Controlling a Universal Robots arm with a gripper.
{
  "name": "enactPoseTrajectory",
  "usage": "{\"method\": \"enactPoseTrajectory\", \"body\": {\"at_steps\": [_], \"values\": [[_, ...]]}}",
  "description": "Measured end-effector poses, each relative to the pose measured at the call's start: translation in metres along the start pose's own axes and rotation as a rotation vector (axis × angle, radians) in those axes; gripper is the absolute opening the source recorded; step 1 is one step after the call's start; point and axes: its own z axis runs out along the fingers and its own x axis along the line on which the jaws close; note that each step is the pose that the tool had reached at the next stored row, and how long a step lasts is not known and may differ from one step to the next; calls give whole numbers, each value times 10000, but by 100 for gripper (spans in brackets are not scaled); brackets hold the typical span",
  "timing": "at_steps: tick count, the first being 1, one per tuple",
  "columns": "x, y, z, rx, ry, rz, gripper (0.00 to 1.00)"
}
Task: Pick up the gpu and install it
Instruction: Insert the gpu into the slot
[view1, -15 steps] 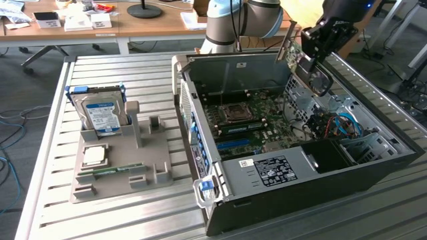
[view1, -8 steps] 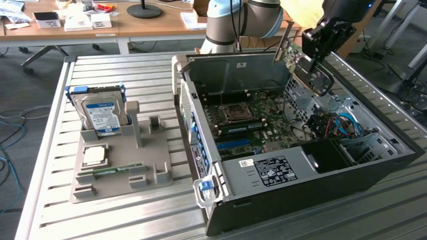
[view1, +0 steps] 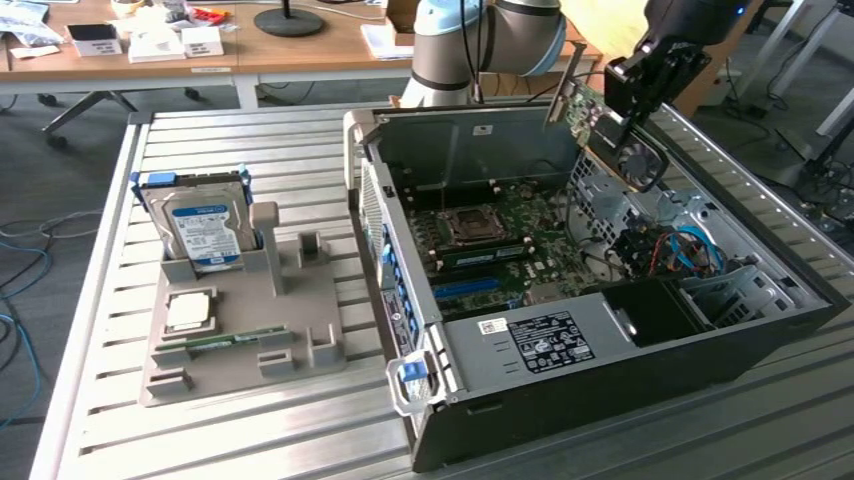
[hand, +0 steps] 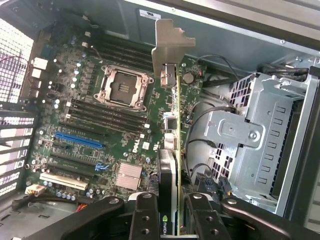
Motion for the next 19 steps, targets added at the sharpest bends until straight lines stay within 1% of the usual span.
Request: {"method": "enactPoseTrajectory", "body": {"at_steps": [5, 8, 14, 19], "values": [[0, 0, 0, 1, 0, -3, 27], [0, 0, -1, -1, 11, -124, 27], [0, 0, 0, -15, 61, -753, 27], [0, 0, 1, -30, 116, -1437, 27]]}}
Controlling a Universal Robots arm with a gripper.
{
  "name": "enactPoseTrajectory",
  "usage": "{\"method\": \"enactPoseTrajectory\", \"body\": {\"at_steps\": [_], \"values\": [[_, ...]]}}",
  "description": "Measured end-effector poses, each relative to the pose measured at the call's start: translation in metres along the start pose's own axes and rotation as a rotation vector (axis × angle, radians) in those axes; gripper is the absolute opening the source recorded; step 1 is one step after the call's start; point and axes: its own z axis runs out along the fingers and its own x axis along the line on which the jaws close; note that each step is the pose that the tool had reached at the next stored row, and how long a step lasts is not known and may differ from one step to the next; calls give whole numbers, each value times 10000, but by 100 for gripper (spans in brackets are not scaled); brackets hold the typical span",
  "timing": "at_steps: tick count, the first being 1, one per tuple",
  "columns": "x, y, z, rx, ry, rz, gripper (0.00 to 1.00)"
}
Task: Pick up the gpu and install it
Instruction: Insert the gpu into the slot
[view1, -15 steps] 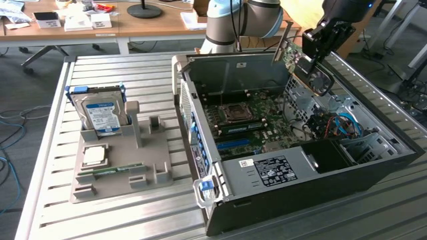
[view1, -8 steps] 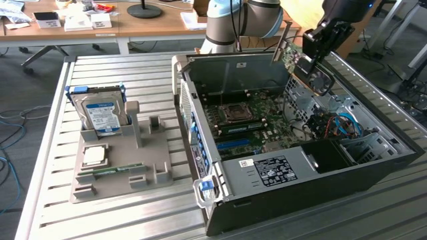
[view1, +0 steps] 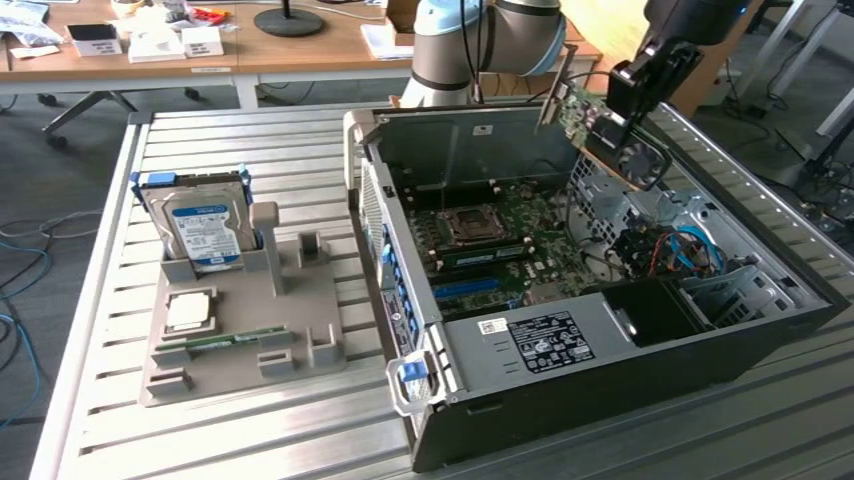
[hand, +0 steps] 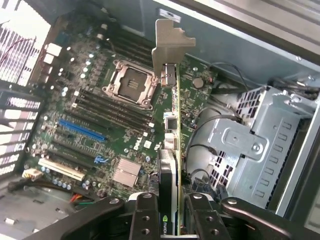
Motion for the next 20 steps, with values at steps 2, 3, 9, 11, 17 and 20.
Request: {"method": "enactPoseTrajectory", "body": {"at_steps": [2, 3, 9, 11, 17, 20], "values": [[0, 0, 0, -6, 24, -288, 27], [0, 0, 1, -10, 36, -445, 27], [0, 0, 2, -29, 111, -1374, 27], [0, 0, 2, -37, 139, -1719, 27], [0, 0, 3, -58, 220, -2726, 27], [0, 0, 3, -68, 259, -3209, 27]]}}
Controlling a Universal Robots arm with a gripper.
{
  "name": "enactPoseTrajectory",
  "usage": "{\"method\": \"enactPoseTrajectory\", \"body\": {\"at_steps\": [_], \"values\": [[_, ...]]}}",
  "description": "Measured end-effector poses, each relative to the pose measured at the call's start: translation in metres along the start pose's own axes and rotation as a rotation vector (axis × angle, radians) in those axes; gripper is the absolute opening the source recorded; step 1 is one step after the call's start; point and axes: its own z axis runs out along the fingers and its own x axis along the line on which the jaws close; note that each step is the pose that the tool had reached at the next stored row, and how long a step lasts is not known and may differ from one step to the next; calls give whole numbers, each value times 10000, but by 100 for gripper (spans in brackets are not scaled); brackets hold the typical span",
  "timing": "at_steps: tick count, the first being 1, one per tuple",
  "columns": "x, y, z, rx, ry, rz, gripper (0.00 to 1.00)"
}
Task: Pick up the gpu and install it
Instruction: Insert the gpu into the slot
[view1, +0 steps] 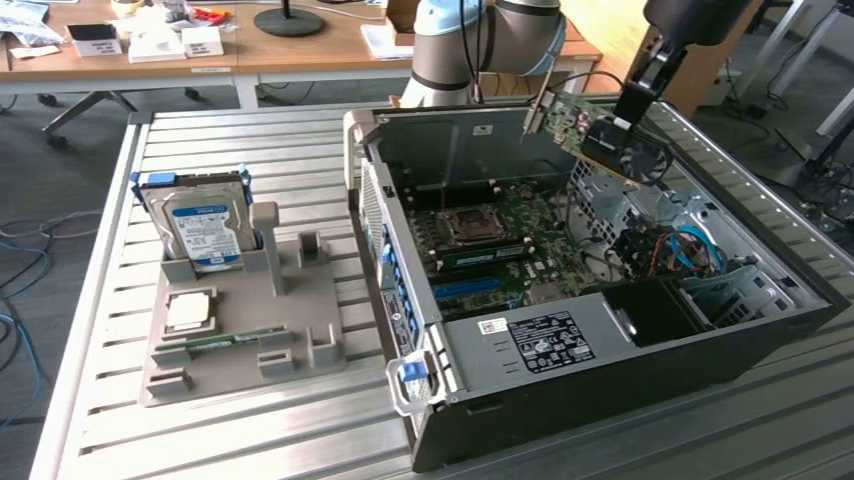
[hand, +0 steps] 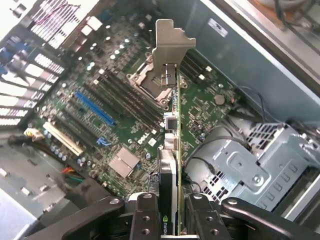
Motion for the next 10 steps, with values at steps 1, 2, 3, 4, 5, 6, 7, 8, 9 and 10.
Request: {"method": "enactPoseTrajectory", "body": {"at_steps": [1, 2, 3, 4, 5, 6, 7, 8, 9, 10], "values": [[0, 0, 0, -4, 13, -159, 27], [0, 0, 0, -7, 25, -312, 27], [0, 0, 0, -10, 39, -474, 27], [0, 0, 0, -13, 51, -622, 27], [0, 0, 0, -16, 63, -772, 27], [0, 0, 1, -20, 74, -919, 27], [0, 0, 1, -23, 87, -1077, 27], [0, 0, 1, -27, 100, -1231, 27], [0, 0, 1, -30, 114, -1414, 27], [0, 0, 2, -34, 128, -1585, 27]]}}
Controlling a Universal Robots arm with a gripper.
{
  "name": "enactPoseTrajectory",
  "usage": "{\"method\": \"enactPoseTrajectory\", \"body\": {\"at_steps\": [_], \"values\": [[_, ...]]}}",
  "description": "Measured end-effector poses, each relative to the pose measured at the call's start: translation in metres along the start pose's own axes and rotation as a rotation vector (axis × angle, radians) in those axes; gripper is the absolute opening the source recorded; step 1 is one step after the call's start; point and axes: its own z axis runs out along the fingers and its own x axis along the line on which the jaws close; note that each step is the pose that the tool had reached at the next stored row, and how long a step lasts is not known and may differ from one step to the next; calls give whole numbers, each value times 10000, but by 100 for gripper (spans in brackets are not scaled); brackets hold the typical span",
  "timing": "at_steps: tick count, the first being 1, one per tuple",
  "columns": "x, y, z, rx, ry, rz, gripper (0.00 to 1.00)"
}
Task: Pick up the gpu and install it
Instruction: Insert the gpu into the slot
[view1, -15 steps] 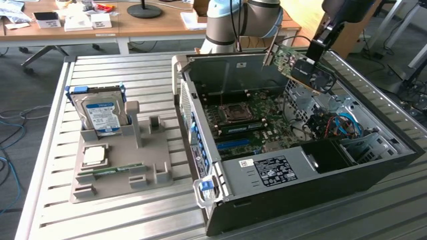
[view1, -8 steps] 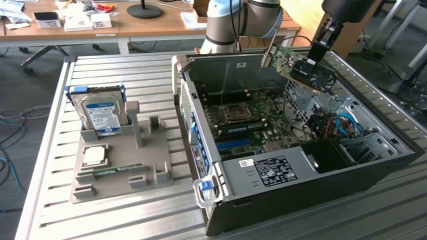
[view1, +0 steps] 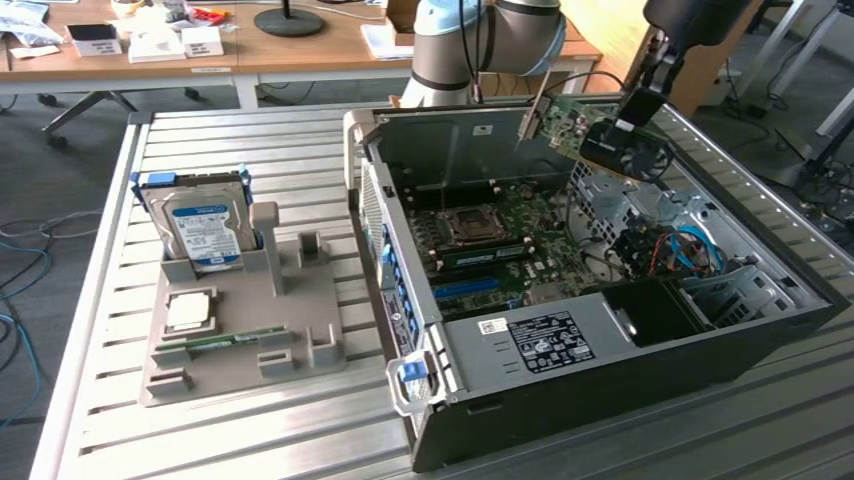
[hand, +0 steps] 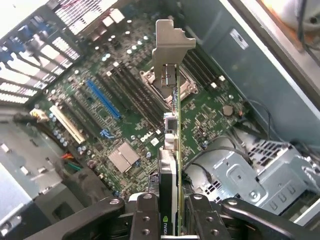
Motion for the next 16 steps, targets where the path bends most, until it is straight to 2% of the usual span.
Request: {"method": "enactPoseTrajectory", "body": {"at_steps": [16], "values": [[0, 0, 3, -57, 222, -2744, 27]]}}
